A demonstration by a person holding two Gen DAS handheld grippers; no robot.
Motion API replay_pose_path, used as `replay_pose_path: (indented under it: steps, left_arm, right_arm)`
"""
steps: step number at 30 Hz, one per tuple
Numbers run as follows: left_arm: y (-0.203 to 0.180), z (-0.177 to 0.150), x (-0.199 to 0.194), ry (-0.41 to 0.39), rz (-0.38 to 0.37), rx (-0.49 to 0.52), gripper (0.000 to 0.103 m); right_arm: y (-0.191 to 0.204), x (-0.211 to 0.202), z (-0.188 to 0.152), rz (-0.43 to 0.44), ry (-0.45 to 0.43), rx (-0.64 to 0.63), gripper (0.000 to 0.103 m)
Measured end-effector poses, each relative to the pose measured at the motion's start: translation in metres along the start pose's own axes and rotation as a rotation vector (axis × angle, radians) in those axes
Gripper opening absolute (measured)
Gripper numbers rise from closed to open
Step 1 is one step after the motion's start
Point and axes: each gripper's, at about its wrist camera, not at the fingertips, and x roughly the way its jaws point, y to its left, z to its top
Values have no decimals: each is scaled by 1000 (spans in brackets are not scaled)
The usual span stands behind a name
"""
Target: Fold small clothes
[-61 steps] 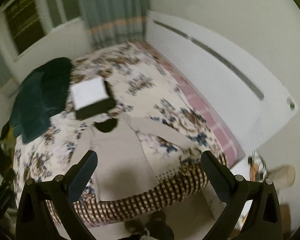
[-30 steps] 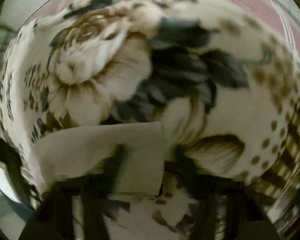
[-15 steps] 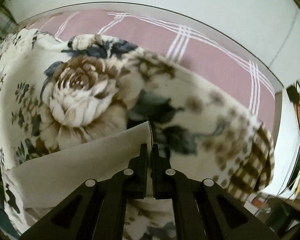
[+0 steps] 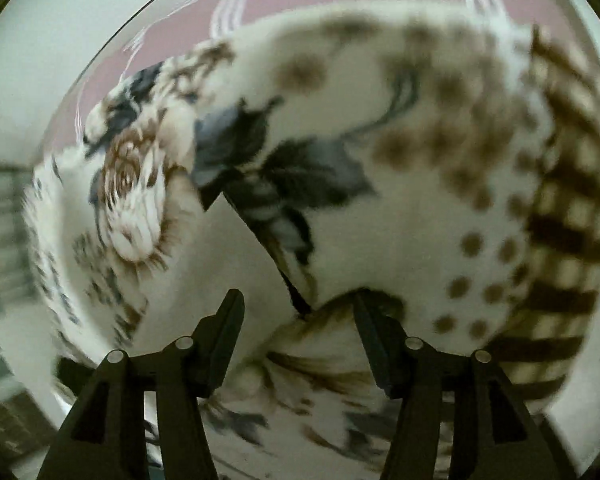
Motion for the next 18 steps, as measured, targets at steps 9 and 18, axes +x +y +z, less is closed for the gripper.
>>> replay_pose_path:
  steps: [9, 18]
  left_arm:
    - [13, -2, -1, -3, -29, -31, 103]
    - [100, -7, -19, -14, 0, -167, 103]
  right_arm:
    - [9, 47, -15, 62, -115, -109, 9]
    - [83, 47, -104, -3, -192, -562, 8]
